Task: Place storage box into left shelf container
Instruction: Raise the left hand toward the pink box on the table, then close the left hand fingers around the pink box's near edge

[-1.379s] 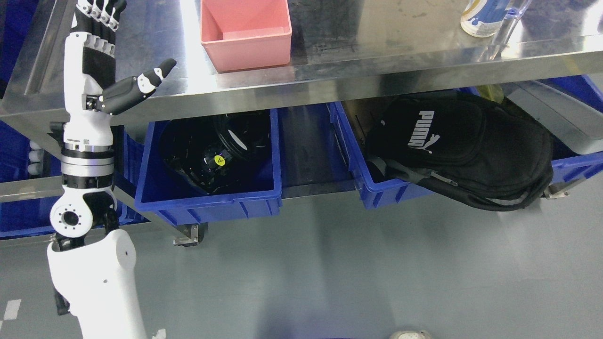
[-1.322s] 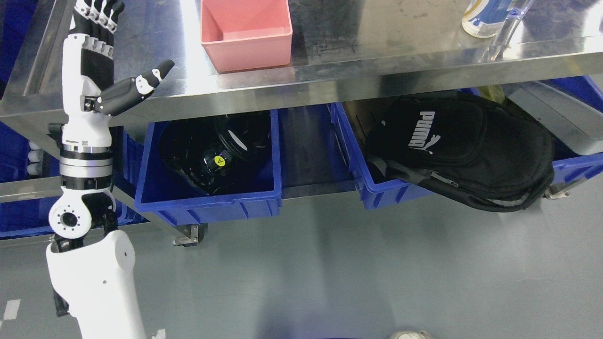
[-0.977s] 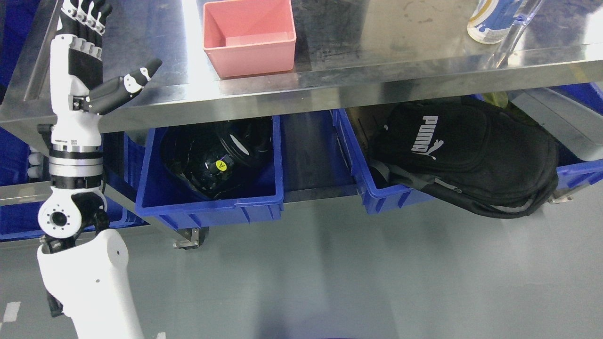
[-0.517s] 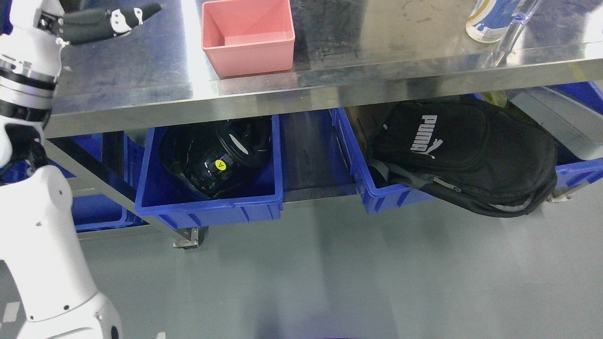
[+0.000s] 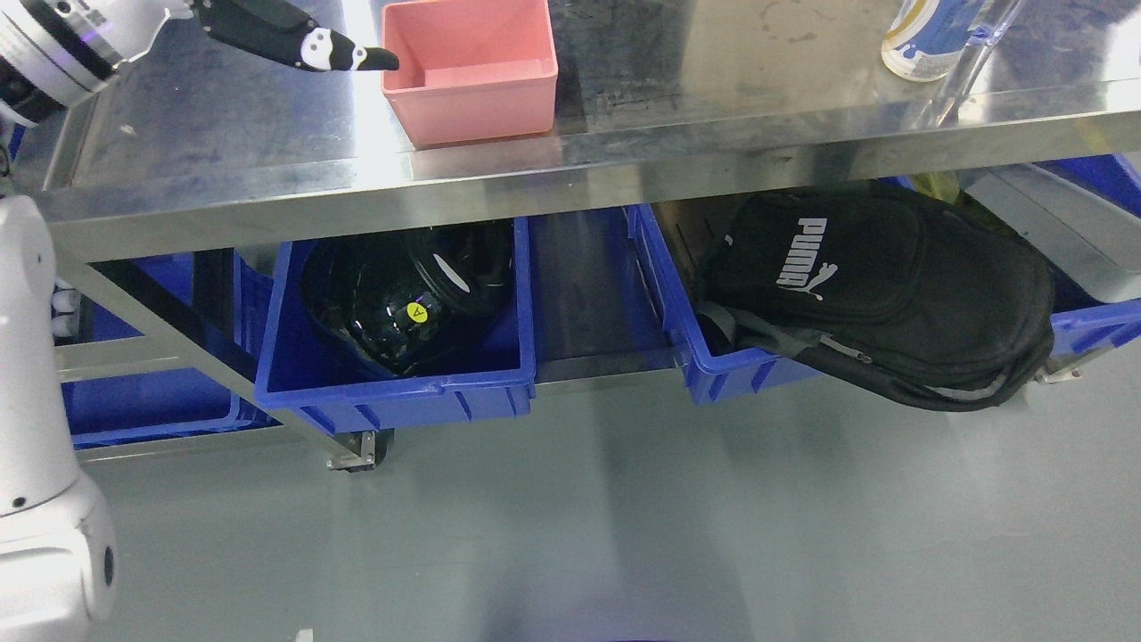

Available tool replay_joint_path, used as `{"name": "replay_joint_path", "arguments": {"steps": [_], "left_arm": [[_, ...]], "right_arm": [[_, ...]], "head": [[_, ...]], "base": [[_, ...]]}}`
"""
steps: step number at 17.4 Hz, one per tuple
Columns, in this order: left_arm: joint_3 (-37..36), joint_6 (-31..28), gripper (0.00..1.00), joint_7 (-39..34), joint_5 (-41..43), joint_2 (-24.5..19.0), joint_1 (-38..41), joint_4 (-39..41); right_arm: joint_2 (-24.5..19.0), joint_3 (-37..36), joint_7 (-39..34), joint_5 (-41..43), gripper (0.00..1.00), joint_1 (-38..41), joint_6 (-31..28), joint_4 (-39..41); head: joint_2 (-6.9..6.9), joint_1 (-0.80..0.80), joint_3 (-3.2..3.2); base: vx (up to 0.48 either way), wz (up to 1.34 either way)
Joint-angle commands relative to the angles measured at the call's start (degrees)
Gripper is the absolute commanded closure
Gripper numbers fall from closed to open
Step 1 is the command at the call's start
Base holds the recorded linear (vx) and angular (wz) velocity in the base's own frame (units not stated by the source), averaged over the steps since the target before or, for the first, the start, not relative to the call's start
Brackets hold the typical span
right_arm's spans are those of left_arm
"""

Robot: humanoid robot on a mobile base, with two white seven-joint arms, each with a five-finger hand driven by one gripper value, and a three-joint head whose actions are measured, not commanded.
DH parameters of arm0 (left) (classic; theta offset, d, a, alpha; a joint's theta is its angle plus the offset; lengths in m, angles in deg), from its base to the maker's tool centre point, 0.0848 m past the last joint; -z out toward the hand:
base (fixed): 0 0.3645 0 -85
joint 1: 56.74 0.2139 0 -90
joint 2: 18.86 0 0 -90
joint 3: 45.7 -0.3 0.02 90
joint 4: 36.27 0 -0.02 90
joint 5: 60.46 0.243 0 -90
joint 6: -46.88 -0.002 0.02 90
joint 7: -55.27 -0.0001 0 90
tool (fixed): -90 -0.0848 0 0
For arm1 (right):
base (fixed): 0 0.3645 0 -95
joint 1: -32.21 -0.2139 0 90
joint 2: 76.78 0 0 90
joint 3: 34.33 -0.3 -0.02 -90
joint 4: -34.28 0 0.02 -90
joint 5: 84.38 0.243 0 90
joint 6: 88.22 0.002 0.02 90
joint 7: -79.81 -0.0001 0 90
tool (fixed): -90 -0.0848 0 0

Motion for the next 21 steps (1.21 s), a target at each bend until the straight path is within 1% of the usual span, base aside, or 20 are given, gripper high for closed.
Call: {"name": "replay_joint_path", "arguments": {"steps": [1, 3, 7, 10, 15, 16, 18, 21], "left_arm": [[-19.03, -1.17, 0.09, 3.11, 5.83, -3.64, -5.50, -7.11], [-20.79, -1.17, 0.09, 6.10, 7.50, -2.85, -5.94, -8.78], [-20.97, -1.61, 0.09, 6.38, 13.82, 0.84, -7.25, -13.43], [-20.97, -1.61, 0.09, 6.46, 16.73, 2.07, -8.84, -15.90], [-20.88, -1.61, 0.10, 6.38, 20.42, 7.69, -11.12, -21.52], [-20.71, -1.61, 0.13, 6.38, 20.78, 9.09, -11.47, -22.58], [-20.44, -1.61, 0.22, 7.16, 20.87, 9.90, -11.74, -24.16], [-19.48, -1.52, 0.40, 7.70, 20.87, 10.77, -11.83, -25.31]], "right_arm": [[1.00, 0.00, -0.10, 1.23, 0.00, -0.18, -0.01, 1.00], [1.00, 0.00, -0.10, 1.23, 0.00, -0.26, -0.01, 1.00], [1.00, 0.00, -0.10, 1.23, 0.00, -0.26, 0.08, 1.00], [1.00, 0.00, -0.19, 1.23, 0.00, -0.18, 0.08, 1.00], [1.00, 0.00, -0.10, 1.23, 0.00, -0.26, -0.01, 1.00], [1.00, 0.00, -0.10, 1.23, 0.00, -0.27, -0.01, 1.00], [1.00, 0.00, -0.10, 1.23, 0.00, -0.18, 0.08, 1.00], [1.00, 0.00, -0.10, 1.23, 0.00, -0.27, -0.01, 1.00]], "head": [[0.00, 0.00, 0.00], [0.00, 0.00, 0.00], [-0.01, 0.00, 0.00], [0.00, 0.00, 0.00], [-0.01, 0.00, 0.00], [0.00, 0.00, 0.00], [0.00, 0.00, 0.00], [0.00, 0.00, 0.00]], "base": [[0.000, 0.00], [0.000, 0.00], [0.000, 0.00], [0.000, 0.00], [0.000, 0.00], [0.000, 0.00], [0.000, 0.00], [0.000, 0.00]]}}
